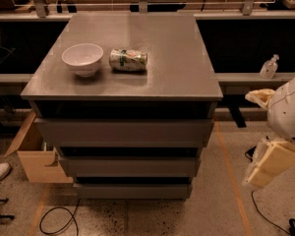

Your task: Open middle drawer

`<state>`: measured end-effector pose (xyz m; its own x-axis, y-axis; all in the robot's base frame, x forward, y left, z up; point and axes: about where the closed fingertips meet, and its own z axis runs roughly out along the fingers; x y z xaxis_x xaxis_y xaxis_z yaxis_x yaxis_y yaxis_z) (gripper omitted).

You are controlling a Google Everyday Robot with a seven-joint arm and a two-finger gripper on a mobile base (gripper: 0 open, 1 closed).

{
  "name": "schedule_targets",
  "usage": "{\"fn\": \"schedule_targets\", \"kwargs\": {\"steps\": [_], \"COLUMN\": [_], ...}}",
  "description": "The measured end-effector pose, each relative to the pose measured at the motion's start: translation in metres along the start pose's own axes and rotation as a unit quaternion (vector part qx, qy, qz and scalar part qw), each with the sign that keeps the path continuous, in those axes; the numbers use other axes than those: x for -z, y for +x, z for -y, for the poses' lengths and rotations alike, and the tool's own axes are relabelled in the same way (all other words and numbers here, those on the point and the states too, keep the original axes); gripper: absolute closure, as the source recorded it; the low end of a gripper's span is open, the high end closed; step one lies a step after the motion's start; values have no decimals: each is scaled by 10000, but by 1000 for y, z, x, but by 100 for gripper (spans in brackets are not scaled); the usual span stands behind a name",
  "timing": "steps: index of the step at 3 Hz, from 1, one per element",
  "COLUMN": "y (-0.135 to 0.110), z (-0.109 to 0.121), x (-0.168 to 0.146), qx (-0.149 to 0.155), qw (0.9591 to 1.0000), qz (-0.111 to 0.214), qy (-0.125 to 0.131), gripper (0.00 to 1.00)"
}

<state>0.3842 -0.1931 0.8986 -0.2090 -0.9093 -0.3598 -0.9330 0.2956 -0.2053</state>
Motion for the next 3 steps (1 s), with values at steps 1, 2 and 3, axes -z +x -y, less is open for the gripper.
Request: {"fn": "schedule_targets", "kwargs": {"steps": [1,2,3], "y": [5,9,11], "z": [-11,-29,-41], "x": [-38,-105,-158], "qx": [-16,69,117], "qw": [9996,9974,9945], "qz": [164,450,733], "qy": [-220,-564,-744], "gripper": [0,0,0]}}
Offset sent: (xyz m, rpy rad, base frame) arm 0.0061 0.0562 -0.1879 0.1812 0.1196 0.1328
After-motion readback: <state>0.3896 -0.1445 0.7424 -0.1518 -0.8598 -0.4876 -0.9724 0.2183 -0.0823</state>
